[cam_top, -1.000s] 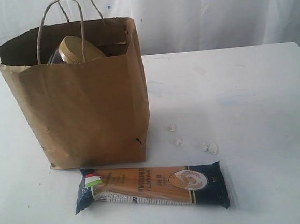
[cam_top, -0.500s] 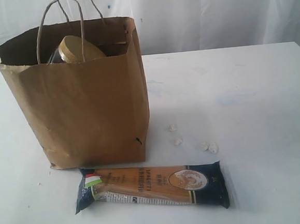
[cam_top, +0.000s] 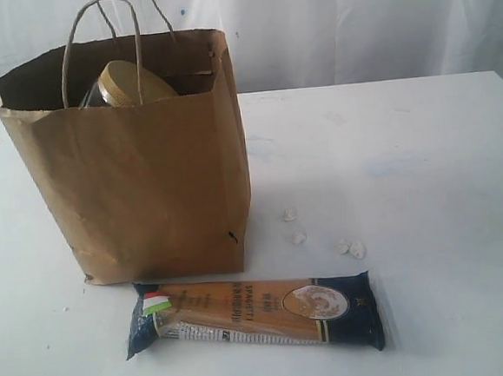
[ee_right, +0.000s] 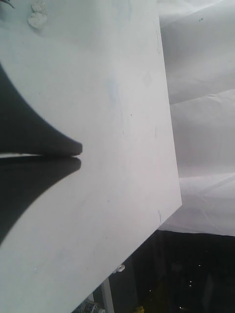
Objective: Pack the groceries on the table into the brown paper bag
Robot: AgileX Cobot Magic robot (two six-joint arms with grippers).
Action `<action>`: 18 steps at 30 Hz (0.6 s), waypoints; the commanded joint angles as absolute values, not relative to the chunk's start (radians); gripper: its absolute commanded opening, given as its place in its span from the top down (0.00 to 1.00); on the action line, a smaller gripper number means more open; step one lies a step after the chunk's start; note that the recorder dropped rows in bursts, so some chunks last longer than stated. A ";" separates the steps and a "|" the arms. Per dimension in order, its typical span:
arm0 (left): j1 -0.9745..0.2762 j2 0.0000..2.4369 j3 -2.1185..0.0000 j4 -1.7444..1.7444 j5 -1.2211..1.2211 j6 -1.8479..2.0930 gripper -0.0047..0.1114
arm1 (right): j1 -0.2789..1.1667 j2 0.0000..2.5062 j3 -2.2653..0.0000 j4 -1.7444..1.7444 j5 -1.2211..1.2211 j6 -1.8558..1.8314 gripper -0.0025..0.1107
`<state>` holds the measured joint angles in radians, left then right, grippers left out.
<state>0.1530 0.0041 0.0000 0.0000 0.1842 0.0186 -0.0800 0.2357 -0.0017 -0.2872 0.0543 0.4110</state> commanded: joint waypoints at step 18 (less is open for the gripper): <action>0.032 0.000 0.000 -0.035 0.195 0.027 0.96 | -0.080 0.230 0.000 -0.278 -0.473 0.503 0.98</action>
<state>0.0603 0.0041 0.0000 -0.0267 0.1921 0.0241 -0.0800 0.2341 -0.0017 -0.2766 -0.2667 0.4519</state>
